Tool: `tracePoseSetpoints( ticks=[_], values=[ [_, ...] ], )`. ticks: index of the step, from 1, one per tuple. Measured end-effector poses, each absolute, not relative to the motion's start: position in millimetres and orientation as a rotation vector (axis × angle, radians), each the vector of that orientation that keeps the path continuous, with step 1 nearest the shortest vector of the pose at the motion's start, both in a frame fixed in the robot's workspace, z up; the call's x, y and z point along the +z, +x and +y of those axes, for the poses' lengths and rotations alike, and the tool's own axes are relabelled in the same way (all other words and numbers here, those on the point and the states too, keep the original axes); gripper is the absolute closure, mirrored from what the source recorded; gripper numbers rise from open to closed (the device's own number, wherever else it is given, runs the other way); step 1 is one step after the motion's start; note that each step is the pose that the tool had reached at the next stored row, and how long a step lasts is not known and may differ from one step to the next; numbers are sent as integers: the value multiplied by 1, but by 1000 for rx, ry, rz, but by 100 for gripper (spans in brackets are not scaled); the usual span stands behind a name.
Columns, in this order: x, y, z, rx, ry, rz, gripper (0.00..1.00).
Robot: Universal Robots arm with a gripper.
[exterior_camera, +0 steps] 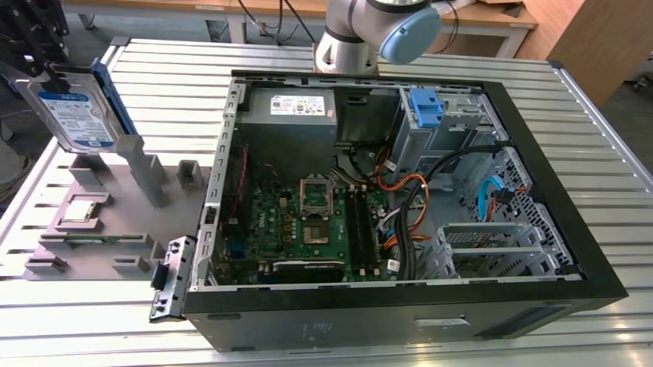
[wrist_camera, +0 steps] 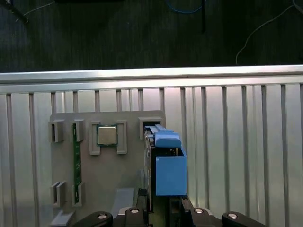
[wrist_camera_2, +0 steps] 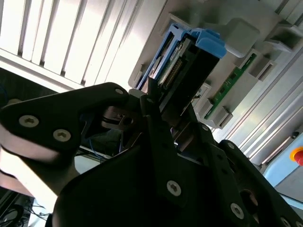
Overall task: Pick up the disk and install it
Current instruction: 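Pick up the disk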
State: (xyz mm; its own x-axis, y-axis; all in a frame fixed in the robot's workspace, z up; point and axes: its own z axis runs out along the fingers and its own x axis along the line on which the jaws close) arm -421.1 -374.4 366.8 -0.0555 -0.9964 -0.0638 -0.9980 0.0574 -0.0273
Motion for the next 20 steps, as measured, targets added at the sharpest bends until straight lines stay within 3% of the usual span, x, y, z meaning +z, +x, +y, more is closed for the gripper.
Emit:
tracePoseSetpoints(
  ticks=[20],
  values=[
    [381,-421,-374,37,-2113,2236,65]
  ],
)
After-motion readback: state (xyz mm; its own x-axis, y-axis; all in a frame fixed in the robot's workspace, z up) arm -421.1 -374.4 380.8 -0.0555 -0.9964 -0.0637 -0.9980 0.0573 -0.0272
